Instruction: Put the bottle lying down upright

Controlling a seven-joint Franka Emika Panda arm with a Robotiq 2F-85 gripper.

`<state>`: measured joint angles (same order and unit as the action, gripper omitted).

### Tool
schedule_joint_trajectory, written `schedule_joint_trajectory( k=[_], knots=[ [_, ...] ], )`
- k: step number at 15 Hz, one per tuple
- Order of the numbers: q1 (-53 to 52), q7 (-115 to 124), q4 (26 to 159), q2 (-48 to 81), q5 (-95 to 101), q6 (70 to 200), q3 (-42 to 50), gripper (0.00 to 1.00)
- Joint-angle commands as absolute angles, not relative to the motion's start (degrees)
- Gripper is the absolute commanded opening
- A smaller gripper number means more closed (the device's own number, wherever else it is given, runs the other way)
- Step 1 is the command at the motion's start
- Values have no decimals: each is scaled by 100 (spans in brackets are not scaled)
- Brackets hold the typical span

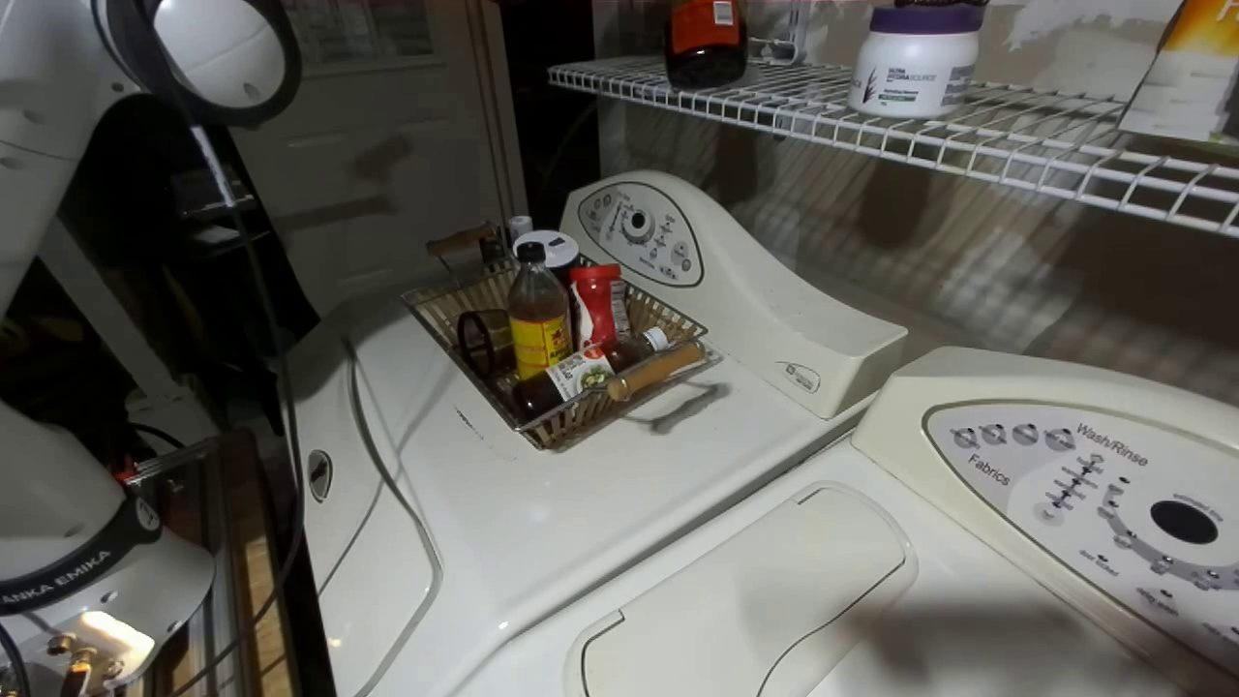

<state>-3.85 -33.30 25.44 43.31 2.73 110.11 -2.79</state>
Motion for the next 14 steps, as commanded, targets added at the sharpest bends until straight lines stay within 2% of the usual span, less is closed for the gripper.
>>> schedule_joint_trajectory(
  k=[1, 8, 14],
  knots=[
    [-332, -2822, 2546, 4264, 145, 11474, -341, 19],
    [-309, -2061, 2548, 4245, 181, 12031, -292, 19],
    [-348, -1363, 2579, 4233, 239, 11916, -170, 19]
  ],
)
